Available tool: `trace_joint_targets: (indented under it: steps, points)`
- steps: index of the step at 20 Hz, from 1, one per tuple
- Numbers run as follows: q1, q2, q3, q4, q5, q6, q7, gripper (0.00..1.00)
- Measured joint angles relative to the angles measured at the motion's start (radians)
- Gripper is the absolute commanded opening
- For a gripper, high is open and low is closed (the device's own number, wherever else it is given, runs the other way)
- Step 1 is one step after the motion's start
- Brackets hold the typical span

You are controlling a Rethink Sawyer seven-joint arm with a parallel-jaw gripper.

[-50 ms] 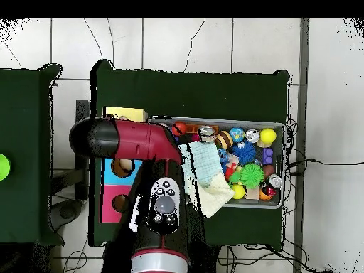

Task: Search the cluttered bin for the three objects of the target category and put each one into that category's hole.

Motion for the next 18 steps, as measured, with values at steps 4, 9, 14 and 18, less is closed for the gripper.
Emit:
trace_joint_targets:
  steps: [4,9,14,18]
  points:
    - [0.0,0.049,0.0,-0.003,-0.019,-0.047,0.0,0.0]
    - [0.005,0.141,-0.003,-0.057,-0.025,-0.112,0.0,0.0]
    - [0.009,0.178,-0.027,-0.118,-0.031,-0.118,0.0,0.0]
    - [0.015,0.189,-0.038,-0.143,-0.045,-0.107,0.0,0.0]
